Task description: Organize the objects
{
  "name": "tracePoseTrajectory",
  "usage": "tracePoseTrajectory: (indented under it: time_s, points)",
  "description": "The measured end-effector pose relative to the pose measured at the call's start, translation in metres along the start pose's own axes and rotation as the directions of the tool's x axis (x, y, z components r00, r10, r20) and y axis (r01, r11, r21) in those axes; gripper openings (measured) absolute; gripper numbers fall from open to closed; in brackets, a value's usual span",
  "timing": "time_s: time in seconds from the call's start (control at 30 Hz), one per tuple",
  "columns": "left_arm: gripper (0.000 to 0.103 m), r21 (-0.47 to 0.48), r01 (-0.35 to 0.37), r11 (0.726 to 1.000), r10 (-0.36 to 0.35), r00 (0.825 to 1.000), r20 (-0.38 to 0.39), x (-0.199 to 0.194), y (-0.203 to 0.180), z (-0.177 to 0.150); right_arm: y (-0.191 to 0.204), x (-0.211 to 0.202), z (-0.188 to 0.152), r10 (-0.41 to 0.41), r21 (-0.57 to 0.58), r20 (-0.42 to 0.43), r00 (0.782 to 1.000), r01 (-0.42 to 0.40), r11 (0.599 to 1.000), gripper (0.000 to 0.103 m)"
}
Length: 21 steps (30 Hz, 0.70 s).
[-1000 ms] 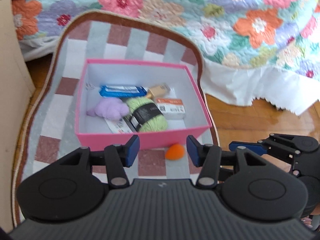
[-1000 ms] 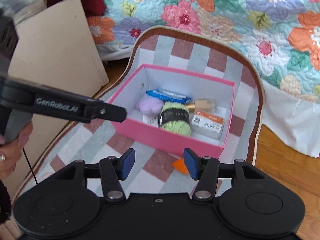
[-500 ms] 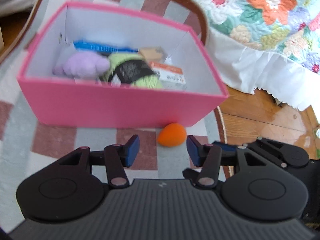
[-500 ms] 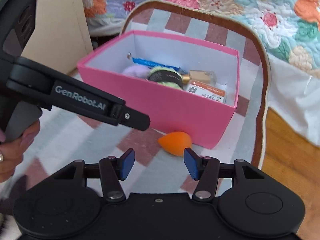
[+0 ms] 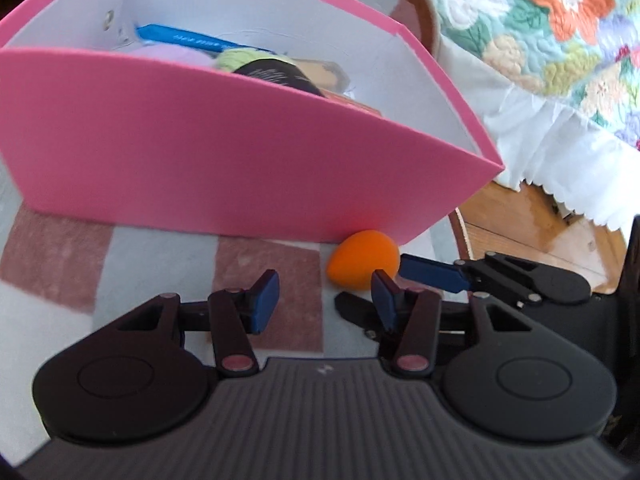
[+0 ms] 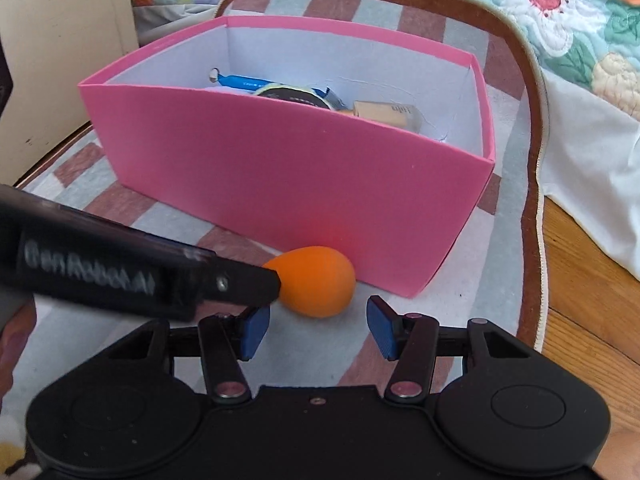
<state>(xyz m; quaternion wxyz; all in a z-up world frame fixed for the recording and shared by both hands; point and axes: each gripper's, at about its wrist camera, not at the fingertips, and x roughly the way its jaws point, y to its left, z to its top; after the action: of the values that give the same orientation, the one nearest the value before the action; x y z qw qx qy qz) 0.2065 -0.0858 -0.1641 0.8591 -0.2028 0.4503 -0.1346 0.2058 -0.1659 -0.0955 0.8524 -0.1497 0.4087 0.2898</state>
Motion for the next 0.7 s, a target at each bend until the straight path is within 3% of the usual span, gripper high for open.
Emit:
tracePoseTrajectory:
  time_s: [0.07,0.13,0.23,0.47,0.6,0.7]
  points:
    - [0.043,-0.046,0.046,0.998,-0.047,0.999,-0.016,0.007,0.001,0.003,-0.002,0.005,0.0,0.03,0.008,-0.018,0.999,-0.03,1.0,0.042]
    - [0.037,-0.089,0.062,0.994,-0.064,0.998,-0.019,0.009,0.003,0.003,-0.006,0.002,0.003,0.077,0.063,-0.015,0.997,-0.076,0.995,0.036]
    - [0.035,-0.066,0.08,0.995,-0.079,0.997,0.02,0.001,-0.001,-0.001,-0.001,-0.007,0.003,0.056,0.021,-0.017,0.998,-0.056,0.998,0.028]
    - [0.032,0.032,0.061,0.998,-0.059,0.997,-0.047,-0.025,-0.012,-0.001,0.011,-0.031,-0.003,0.076,-0.013,-0.012,0.997,-0.076,0.997,0.026]
    - [0.029,0.019,0.071,0.997,-0.07,0.995,-0.068,-0.041,-0.01,-0.003,0.02,-0.048,-0.011,0.088,-0.008,0.017,0.996,-0.088,0.996,0.026]
    - [0.028,0.07,0.035,0.997,-0.029,0.996,-0.085,-0.056,-0.02,-0.004,0.031,-0.06,-0.015,0.094,-0.013,0.031,0.995,-0.094,0.995,0.026]
